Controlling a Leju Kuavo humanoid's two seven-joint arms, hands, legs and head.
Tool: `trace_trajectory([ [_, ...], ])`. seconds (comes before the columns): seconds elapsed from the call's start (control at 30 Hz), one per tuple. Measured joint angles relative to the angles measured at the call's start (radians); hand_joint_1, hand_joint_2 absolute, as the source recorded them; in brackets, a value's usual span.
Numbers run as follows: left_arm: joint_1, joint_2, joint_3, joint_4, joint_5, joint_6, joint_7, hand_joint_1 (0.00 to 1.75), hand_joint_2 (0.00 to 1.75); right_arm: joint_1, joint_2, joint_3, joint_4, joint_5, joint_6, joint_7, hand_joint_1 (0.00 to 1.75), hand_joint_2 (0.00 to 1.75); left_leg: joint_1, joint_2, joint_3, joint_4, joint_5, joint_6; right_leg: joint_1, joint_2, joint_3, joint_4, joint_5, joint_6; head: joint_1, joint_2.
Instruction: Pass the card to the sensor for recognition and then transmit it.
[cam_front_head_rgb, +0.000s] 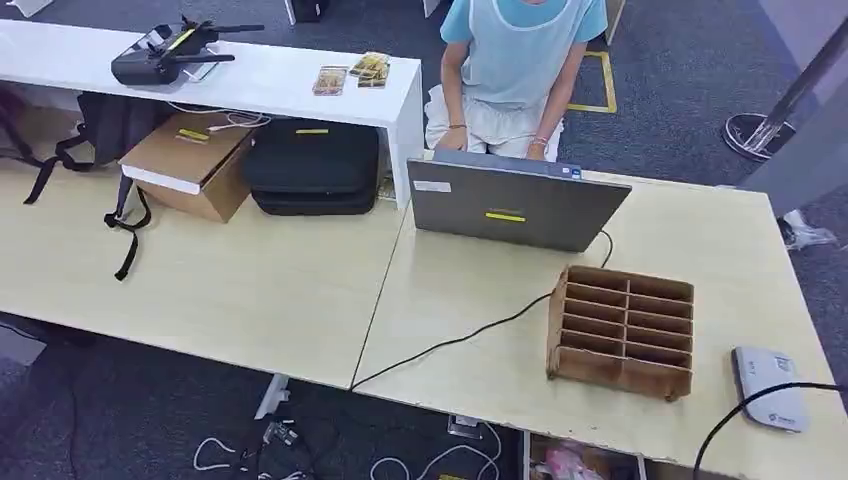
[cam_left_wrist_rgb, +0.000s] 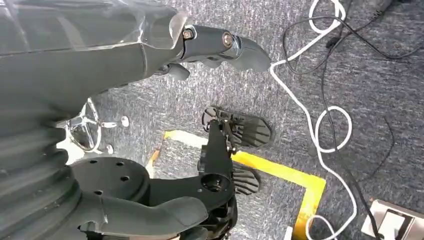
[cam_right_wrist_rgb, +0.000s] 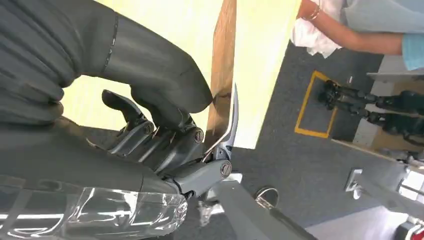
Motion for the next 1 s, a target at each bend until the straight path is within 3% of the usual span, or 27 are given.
trace_trajectory([
  [0.1,0.005,0.001,0.007,0.0,-0.018,0.003,0.0,0.0,1.75,0.087,0.006,-0.07,-0.04,0.071,-0.03,-0.013,1.75,1.75,0.0,-0.001,-0.001,0.0,0.0,0.0,0.0,-0.001,0.0,0.0,0.0,0.0,0.0,0.0],
  [0.53,0.003,0.0,0.031,-0.008,-0.101,0.008,0.0,0.0,1.75,0.333,0.076,-0.281,-0.2,0.582,-0.341,-0.062,1.75,1.75,0.0,0.0,0.0,0.0,0.0,0.0,0.0,0.0,-0.001,0.0,0.0,0.001,0.0,0.0],
  [0.67,-0.001,-0.002,0.037,-0.008,-0.117,0.005,0.0,0.0,1.75,0.384,0.1,-0.297,-0.247,0.756,-0.449,-0.096,1.75,1.75,0.0,0.0,0.0,0.0,0.0,0.0,0.0,0.001,-0.001,0.0,0.0,0.001,0.0,0.0],
  [0.8,-0.009,-0.005,0.041,-0.008,-0.121,0.004,0.0,0.0,1.75,0.415,0.126,-0.293,-0.286,0.915,-0.51,-0.104,1.75,1.75,0.0,0.0,0.0,0.0,0.0,0.0,0.0,0.001,0.0,0.0,0.0,0.001,0.0,0.0],
  [1.0,-0.015,-0.009,0.054,-0.008,-0.117,0.003,0.0,0.0,1.75,0.412,0.157,-0.261,-0.293,1.05,-0.51,-0.084,1.75,1.75,0.0,0.001,0.0,0.0,0.0,0.0,0.0,0.002,0.0,0.0,0.0,0.001,0.0,0.0],
])
